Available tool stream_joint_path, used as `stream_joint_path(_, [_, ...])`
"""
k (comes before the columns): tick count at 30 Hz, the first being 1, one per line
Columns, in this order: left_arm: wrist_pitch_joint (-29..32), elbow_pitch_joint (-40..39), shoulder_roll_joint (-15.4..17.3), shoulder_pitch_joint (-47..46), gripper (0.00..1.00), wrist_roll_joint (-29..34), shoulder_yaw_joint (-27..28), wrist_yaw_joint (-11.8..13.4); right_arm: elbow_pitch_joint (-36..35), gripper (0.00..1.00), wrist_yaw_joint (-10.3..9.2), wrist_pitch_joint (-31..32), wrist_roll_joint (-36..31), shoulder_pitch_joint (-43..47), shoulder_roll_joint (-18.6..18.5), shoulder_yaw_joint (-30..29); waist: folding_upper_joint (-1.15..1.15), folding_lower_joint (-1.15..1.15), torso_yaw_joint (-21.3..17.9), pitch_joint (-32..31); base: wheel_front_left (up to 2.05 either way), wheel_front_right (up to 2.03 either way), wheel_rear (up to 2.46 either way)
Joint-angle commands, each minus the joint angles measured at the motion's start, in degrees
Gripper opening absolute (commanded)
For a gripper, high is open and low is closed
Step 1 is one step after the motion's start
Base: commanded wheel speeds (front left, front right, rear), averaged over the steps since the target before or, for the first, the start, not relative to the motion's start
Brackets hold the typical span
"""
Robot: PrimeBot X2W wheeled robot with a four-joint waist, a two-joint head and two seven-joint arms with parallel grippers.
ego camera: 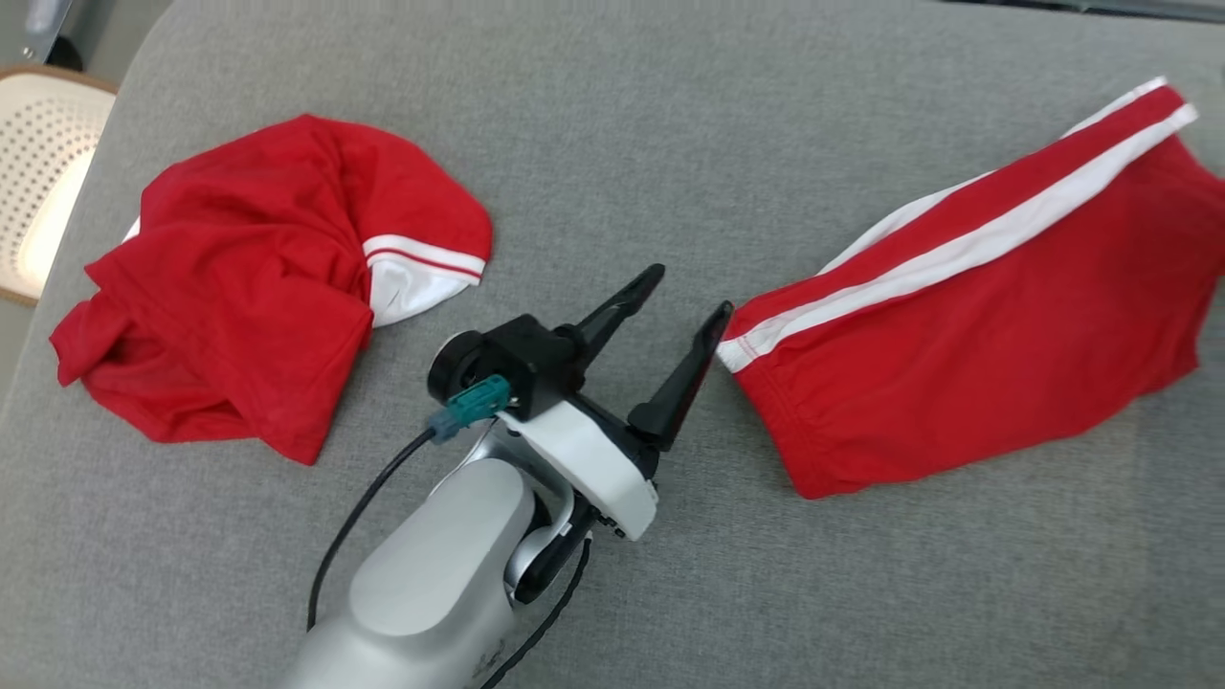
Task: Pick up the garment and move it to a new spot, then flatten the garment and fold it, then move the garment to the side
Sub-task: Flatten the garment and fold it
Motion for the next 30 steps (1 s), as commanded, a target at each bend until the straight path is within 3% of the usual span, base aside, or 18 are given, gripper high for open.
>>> stream_joint_path(1, [-0.1,-0.5,0.3,1.0,1.00,0.7,1.4,0.0,-0.3,1.00,-0.11,-2.0,0.9,1.7,0.7,0.1,0.00,0.00,-1.9,-2.3,0.00,0.00,0.00])
stream_joint_path(11, [-0.1,-5.5,1.2,8.9,1.00,3.8,14.4,0.0,-6.4,1.00,-0.11,-20.3,7.2,14.0,4.1,1.7,0.00,0.00,-7.7,-10.3,0.00,0.00,0.00])
stream_joint_path(14, [-0.1,-6.0,1.0,11.4,1.00,5.5,17.4,0.0,-7.3,1.00,-0.10,-25.4,5.3,18.1,5.4,0.5,0.00,0.00,-8.9,-12.3,0.00,0.00,0.00])
stream_joint_path(21, [-0.1,-7.4,0.8,17.3,1.00,9.2,21.7,0.0,-13.0,1.00,-0.10,-27.1,-0.7,27.7,10.5,-5.1,0.00,0.00,-11.9,-15.2,0.00,0.00,0.00])
stream_joint_path(30, [-0.1,-13.4,0.3,26.8,1.00,12.5,27.2,0.0,-22.0,1.00,-0.06,-27.1,-9.2,41.0,18.1,-13.5,0.00,0.00,-13.0,-17.3,0.00,0.00,0.00])
